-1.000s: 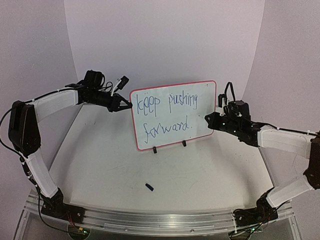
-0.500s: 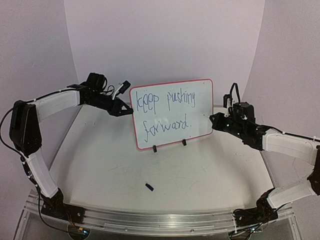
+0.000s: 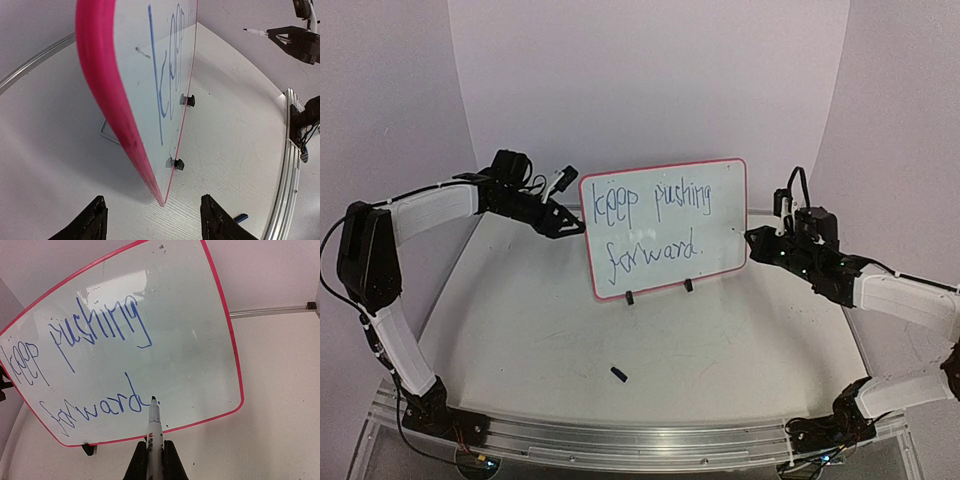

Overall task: Write a sentence on the whiteboard
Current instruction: Pick up the pen cap from the center of the board.

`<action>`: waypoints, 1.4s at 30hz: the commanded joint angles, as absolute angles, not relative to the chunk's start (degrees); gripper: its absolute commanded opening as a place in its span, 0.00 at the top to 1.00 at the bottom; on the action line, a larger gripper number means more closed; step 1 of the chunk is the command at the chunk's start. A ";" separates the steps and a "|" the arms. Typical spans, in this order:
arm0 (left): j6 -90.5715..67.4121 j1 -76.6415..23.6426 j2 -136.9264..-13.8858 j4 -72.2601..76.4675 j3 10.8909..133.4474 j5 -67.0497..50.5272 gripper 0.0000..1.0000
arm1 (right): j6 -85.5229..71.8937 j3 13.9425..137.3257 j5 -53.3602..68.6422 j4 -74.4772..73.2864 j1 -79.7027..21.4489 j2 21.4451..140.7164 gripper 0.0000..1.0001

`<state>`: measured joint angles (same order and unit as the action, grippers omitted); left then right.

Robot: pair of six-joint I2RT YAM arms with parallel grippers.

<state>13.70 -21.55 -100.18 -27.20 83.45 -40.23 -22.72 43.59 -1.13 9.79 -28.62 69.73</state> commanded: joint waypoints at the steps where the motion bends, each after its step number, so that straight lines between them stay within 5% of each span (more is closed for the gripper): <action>1: 13.40 -21.26 -94.12 -21.31 80.21 -34.71 0.37 | -21.52 43.38 -0.89 10.12 -28.40 67.07 1.00; 14: 1.53 -23.91 -81.67 -11.08 69.27 -23.78 0.32 | -23.30 42.03 3.96 -2.64 -28.39 58.80 1.00; 26: -13.79 -44.72 -74.67 -5.39 48.17 -11.47 0.33 | -32.94 35.93 12.15 -3.97 -30.02 59.14 1.00; 42: -54.25 -67.29 -85.29 -16.97 50.12 -2.99 0.37 | -34.85 33.36 9.44 -1.92 -37.16 62.33 1.00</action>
<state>-43.10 -65.61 -83.59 -12.15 47.10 -6.42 -33.92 34.14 11.06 -3.72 -34.87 61.68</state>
